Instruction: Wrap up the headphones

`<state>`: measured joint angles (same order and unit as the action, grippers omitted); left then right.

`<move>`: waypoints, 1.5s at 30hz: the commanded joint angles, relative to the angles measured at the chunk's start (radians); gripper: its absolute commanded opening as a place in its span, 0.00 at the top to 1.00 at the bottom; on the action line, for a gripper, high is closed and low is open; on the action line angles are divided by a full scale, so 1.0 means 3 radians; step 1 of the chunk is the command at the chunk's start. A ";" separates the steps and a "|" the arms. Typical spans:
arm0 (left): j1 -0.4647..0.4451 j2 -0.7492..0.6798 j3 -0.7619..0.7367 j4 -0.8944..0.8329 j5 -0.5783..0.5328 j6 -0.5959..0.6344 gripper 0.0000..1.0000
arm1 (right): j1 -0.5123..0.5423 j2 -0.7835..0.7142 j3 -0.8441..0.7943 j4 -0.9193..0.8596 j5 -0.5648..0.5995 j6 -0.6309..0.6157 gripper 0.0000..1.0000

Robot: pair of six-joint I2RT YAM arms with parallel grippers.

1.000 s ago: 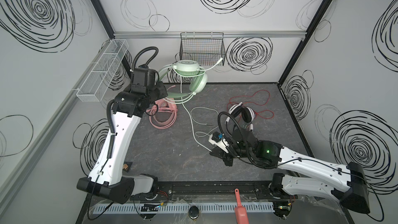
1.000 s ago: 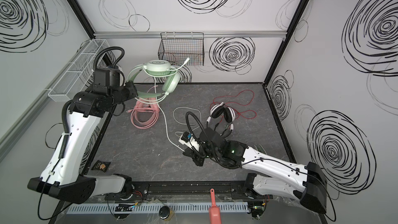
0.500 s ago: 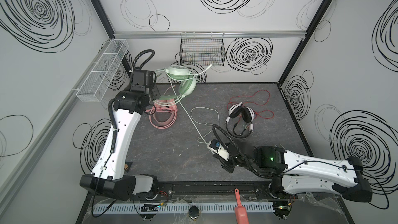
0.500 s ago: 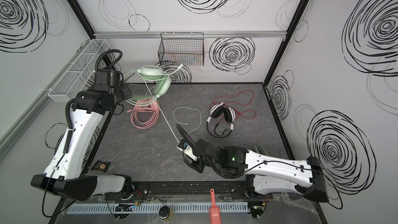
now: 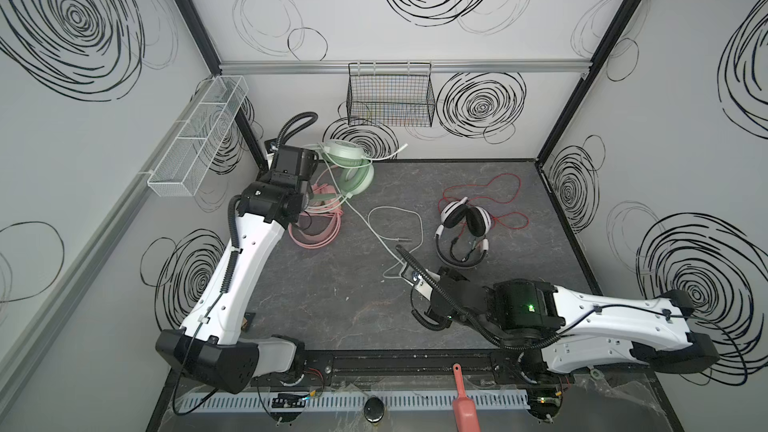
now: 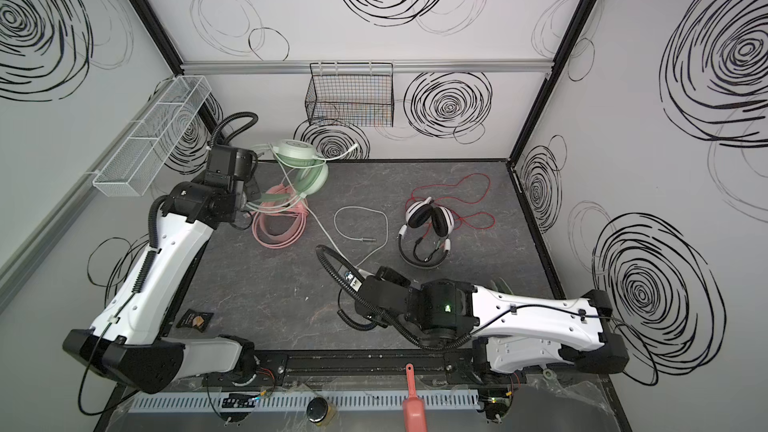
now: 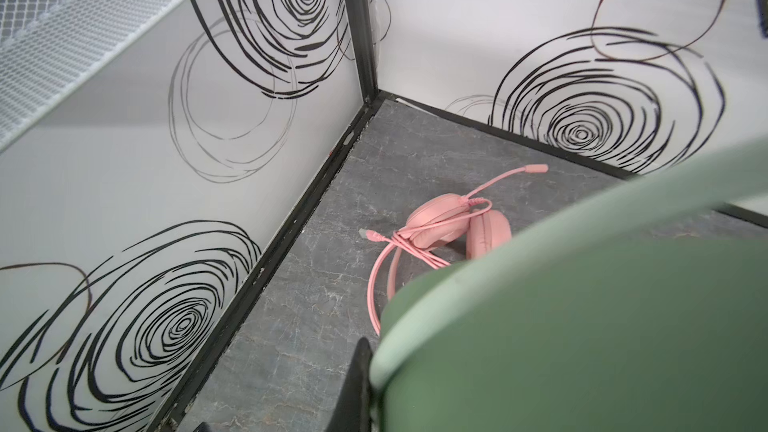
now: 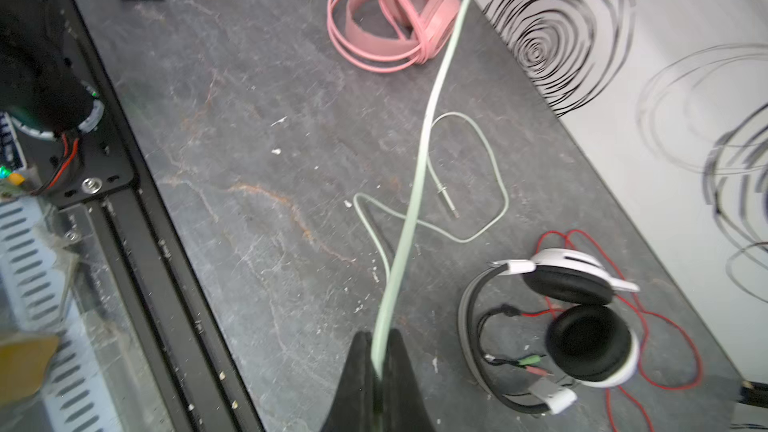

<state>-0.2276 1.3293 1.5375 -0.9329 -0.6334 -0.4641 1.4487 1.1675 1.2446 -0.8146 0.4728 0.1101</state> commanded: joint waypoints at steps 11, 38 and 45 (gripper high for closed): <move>-0.0532 -0.0102 -0.0606 0.0284 -0.0396 -0.0107 1.00 | 0.0075 0.0428 0.1222 -0.0130 0.1185 -0.1236 1.00; -0.2020 -0.0537 -0.0948 -0.0651 -0.0168 -0.0249 1.00 | -0.0762 -0.0192 -0.0329 0.2310 0.1207 -0.4365 1.00; -0.2154 -0.0578 -0.1166 -0.0431 0.0566 -0.0072 1.00 | -0.0892 -0.0281 -0.0051 0.2088 0.0175 -0.3901 1.00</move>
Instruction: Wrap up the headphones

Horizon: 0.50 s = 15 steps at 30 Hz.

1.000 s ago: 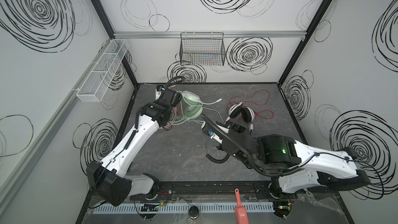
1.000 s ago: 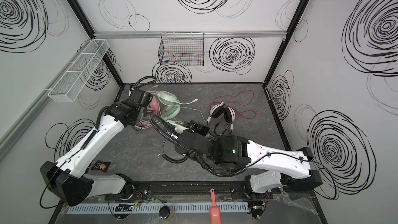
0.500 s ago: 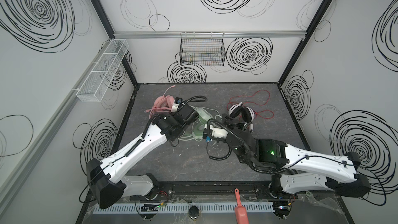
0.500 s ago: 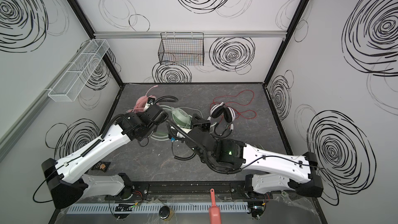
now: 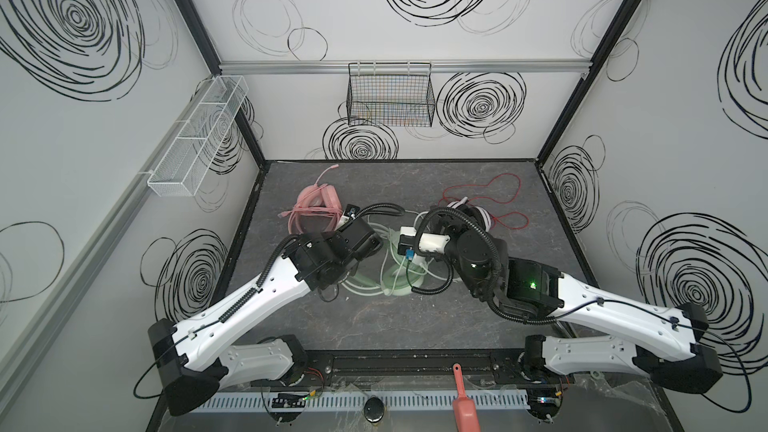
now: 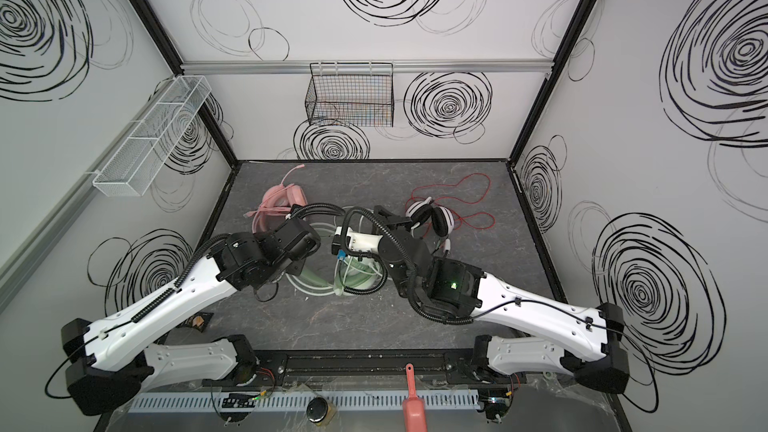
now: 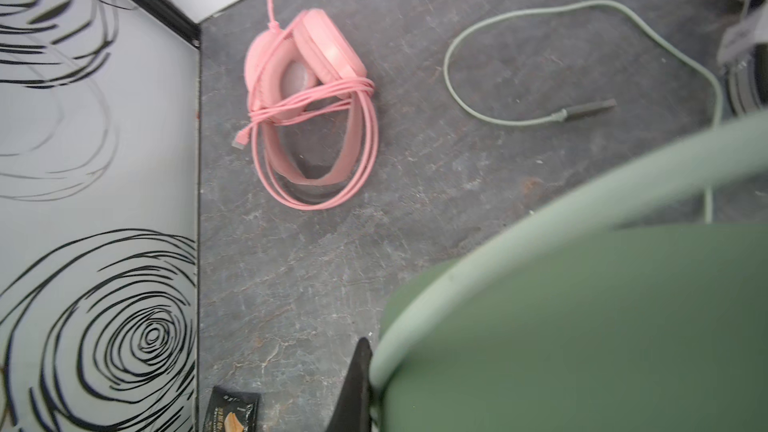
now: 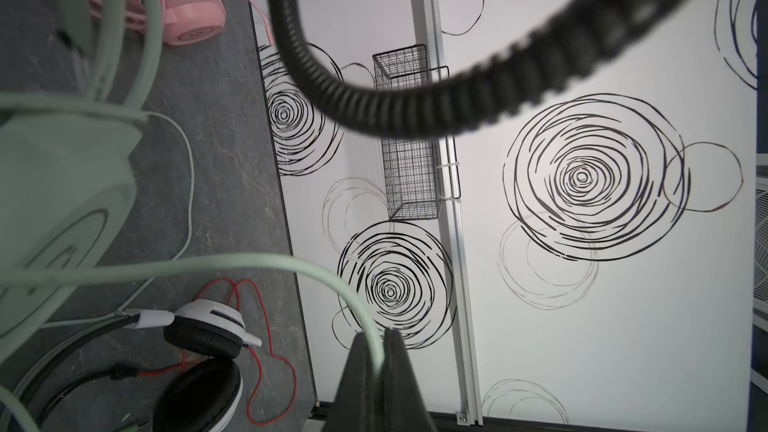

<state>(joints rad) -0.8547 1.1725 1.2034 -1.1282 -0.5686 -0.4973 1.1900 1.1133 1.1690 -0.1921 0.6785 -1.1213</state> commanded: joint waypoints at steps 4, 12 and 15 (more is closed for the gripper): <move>-0.0124 -0.0084 -0.0188 0.0373 0.0672 0.0029 1.00 | -0.0058 -0.0108 0.0279 -0.0022 -0.1041 0.0381 1.00; -0.0263 -0.0127 -0.0223 0.0585 0.1095 -0.0054 1.00 | -0.0275 -0.0080 0.0325 0.0016 -0.1872 0.0926 1.00; -0.0277 -0.0176 -0.0231 0.0725 0.1403 -0.0073 1.00 | -0.0510 -0.0014 0.0382 -0.0089 -0.2263 0.1245 1.00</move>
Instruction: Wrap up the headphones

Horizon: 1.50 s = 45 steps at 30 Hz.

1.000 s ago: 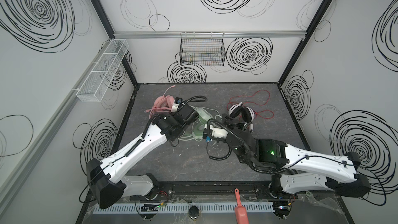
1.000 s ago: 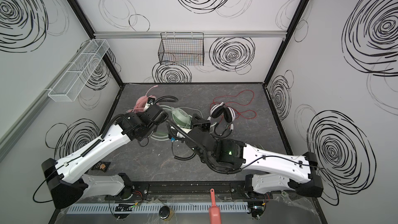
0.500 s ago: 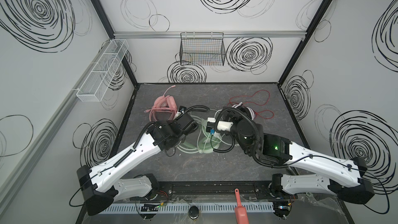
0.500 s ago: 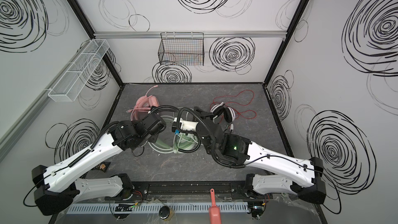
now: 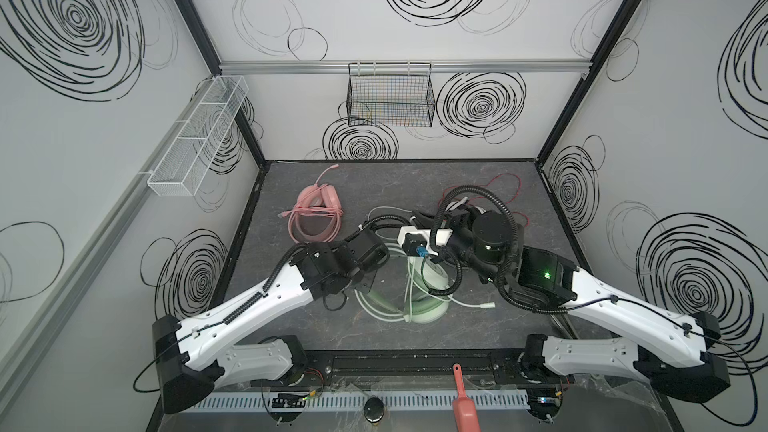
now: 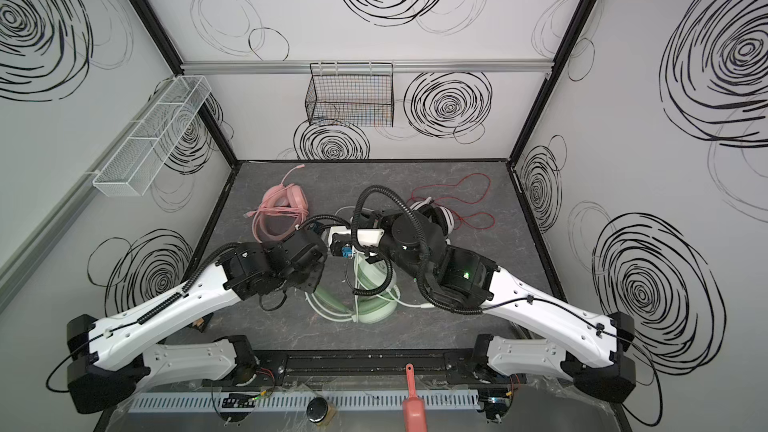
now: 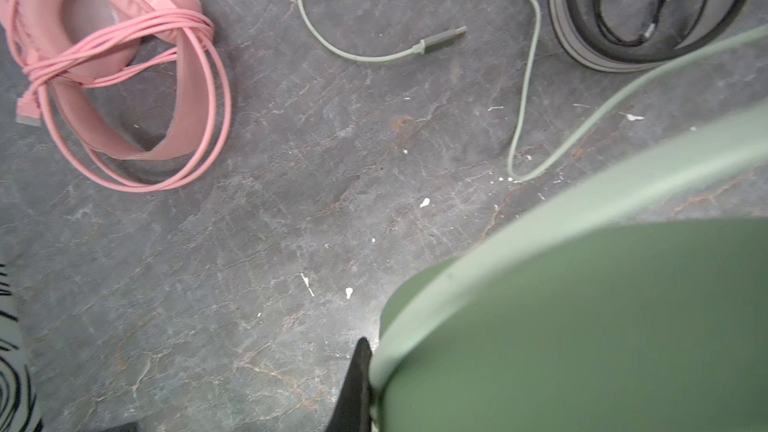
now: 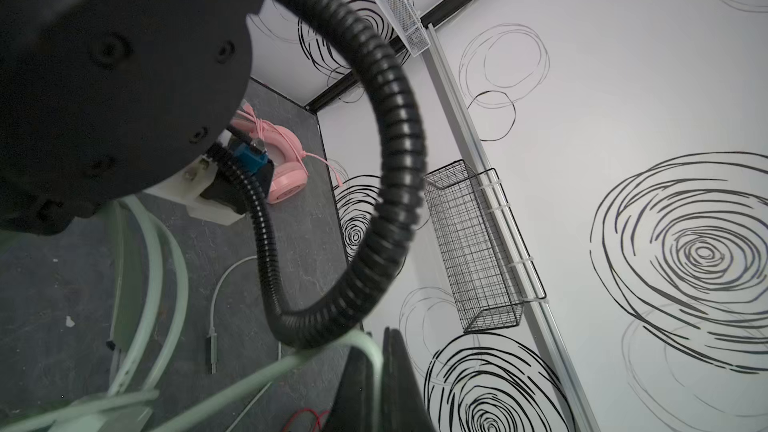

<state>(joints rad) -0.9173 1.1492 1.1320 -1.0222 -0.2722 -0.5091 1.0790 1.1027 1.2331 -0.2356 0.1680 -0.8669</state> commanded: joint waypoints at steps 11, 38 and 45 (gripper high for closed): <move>-0.0182 -0.0230 -0.0005 0.0699 0.1025 -0.0178 1.00 | -0.0887 0.0336 0.0176 -0.0145 -0.1620 0.1109 1.00; 0.0712 -0.0170 0.1248 0.0005 0.1081 0.0072 1.00 | -0.1418 -0.0258 -0.2285 0.2582 -0.2923 0.2522 0.52; 0.0934 0.0046 0.1824 -0.0115 0.1133 0.0137 1.00 | -0.1424 0.0308 -0.2294 0.2890 -0.2819 0.2374 0.52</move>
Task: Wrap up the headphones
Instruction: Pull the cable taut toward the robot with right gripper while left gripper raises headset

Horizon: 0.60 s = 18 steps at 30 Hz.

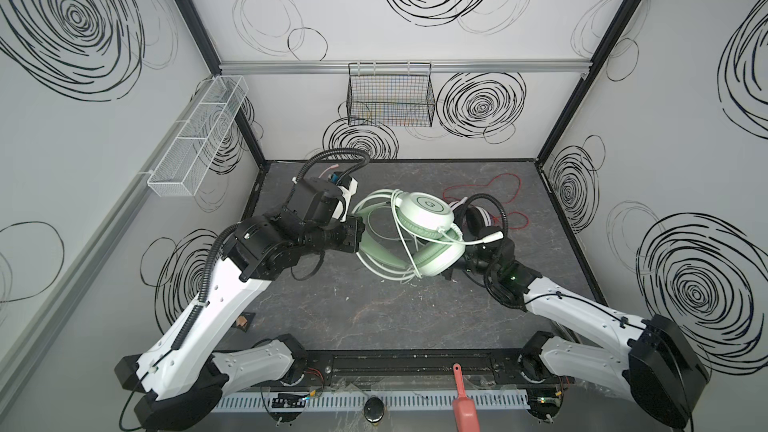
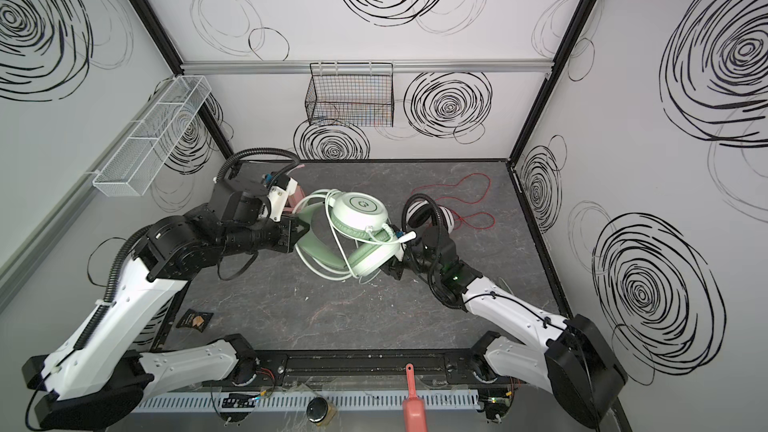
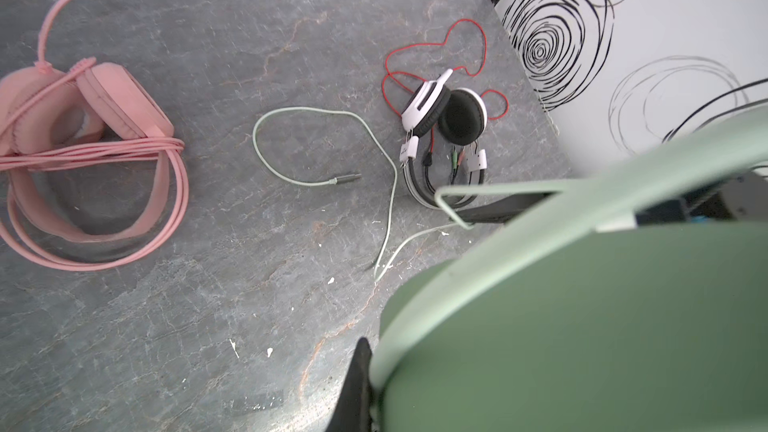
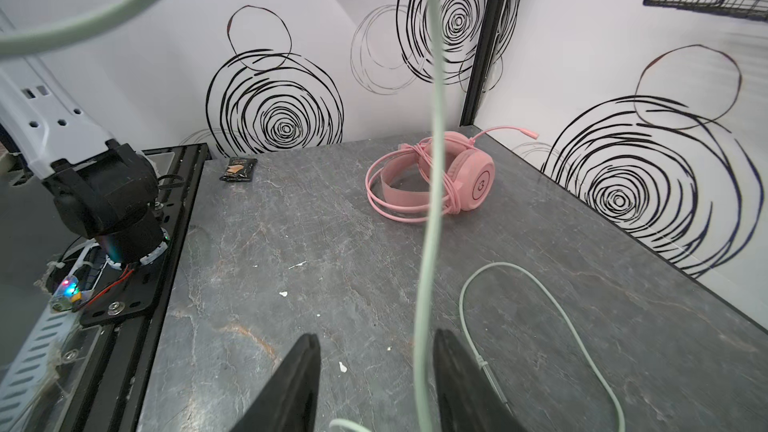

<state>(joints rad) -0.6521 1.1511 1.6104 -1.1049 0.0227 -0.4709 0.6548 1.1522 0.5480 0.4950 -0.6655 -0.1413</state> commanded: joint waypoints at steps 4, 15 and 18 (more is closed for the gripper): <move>0.0079 0.0178 0.0548 0.0136 0.0136 0.0020 1.00 | -0.0034 0.0520 0.0045 0.0757 -0.0074 0.0018 0.54; 0.0223 0.0426 0.1036 0.0144 0.0137 0.0012 1.00 | -0.0085 0.1027 0.0116 0.1206 -0.0343 0.0346 0.83; 0.0241 0.0462 0.1093 0.0165 0.0179 0.0000 1.00 | -0.0086 0.1074 0.0037 0.1493 -0.0410 0.0530 0.78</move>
<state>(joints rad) -0.5884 1.2881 1.8893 -1.1320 0.0319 -0.4557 0.6334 1.4628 0.5728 0.7910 -0.7399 -0.0494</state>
